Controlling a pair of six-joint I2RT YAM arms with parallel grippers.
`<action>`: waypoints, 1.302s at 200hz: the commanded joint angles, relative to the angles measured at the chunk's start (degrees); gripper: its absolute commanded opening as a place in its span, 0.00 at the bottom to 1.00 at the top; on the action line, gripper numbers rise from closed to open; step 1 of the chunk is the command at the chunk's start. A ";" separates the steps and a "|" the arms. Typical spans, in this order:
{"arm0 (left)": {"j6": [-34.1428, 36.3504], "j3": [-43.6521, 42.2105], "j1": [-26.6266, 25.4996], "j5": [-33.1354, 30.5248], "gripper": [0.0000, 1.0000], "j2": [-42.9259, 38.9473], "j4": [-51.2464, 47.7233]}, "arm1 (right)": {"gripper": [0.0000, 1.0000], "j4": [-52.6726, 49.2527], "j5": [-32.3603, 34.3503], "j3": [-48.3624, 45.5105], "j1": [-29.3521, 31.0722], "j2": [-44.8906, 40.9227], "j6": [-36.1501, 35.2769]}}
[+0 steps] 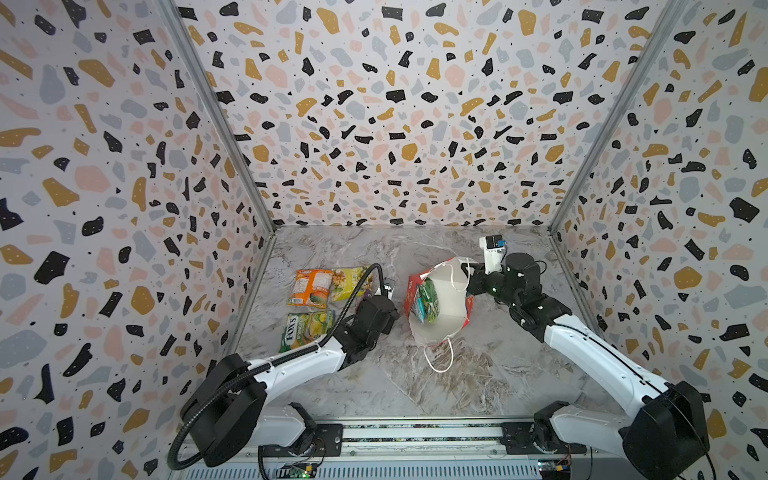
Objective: Take the snacks out of the paper bag
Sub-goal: 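Lower the purple Fox's packet onto the table and open the left gripper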
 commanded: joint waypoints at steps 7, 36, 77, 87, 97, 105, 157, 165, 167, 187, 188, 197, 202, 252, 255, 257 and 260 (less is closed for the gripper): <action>-0.77 1.32 0.21 2.94 0.66 -0.34 -1.24 | 0.00 3.45 -0.47 0.90 -0.25 -1.44 0.70; -0.92 0.94 0.15 2.73 0.72 -0.77 -0.03 | 0.00 3.62 -0.45 0.73 -0.22 -1.84 0.67; -1.31 2.21 0.23 3.85 0.79 2.24 -2.58 | 0.00 3.46 -0.34 0.72 -0.39 -2.17 0.62; -1.49 1.88 0.22 4.09 0.79 2.50 -2.12 | 0.00 3.62 -0.28 0.66 -0.35 -2.26 0.56; -1.63 1.07 0.23 3.97 0.78 2.52 -1.26 | 0.00 3.58 -0.36 0.70 -0.40 -2.18 0.65; -1.42 0.48 0.22 4.55 0.78 2.48 -0.45 | 0.00 3.53 -0.38 0.74 -0.43 -2.09 0.68; -2.91 1.88 0.30 4.83 0.76 1.29 -4.57 | 0.01 3.59 -0.54 0.79 -0.41 -2.04 0.66; -3.36 1.75 0.24 5.60 0.73 0.20 -4.85 | 0.01 3.69 -0.60 0.70 -0.46 -1.97 0.66; -3.52 1.67 0.29 5.71 0.72 -0.17 -4.87 | 0.01 3.70 -0.56 0.67 -0.42 -1.96 0.72; -5.73 -0.18 0.24 8.70 0.64 -2.24 -3.12 | 0.01 3.86 -0.58 0.66 -0.39 -1.83 0.72; -5.90 -0.28 0.28 8.88 0.64 -2.28 -3.02 | 0.01 3.84 -0.61 0.66 -0.43 -1.85 0.73; -7.82 -1.17 0.22 10.20 0.54 -2.42 -2.32 | 0.01 3.82 -0.55 0.66 -0.46 -1.65 0.75; -8.96 -1.63 0.26 11.12 0.49 -2.33 -1.97 | 0.01 3.86 -0.68 0.71 -0.44 -1.56 0.73; -19.53 -7.97 -0.18 11.33 0.23 -5.03 -1.87 | 0.01 3.84 -0.81 0.70 -0.48 -1.43 0.75; -19.85 -8.56 -0.19 11.41 0.22 -5.53 -1.87 | 0.01 3.85 -0.81 0.66 -0.58 -1.43 0.77; -20.10 -8.84 -0.19 11.53 0.22 -5.84 -1.87 | 0.01 3.87 -0.81 0.66 -0.50 -1.45 0.76; -20.46 -9.43 -0.14 11.76 0.22 -6.35 -1.82 | 0.01 3.88 -0.81 0.66 -0.59 -1.45 0.79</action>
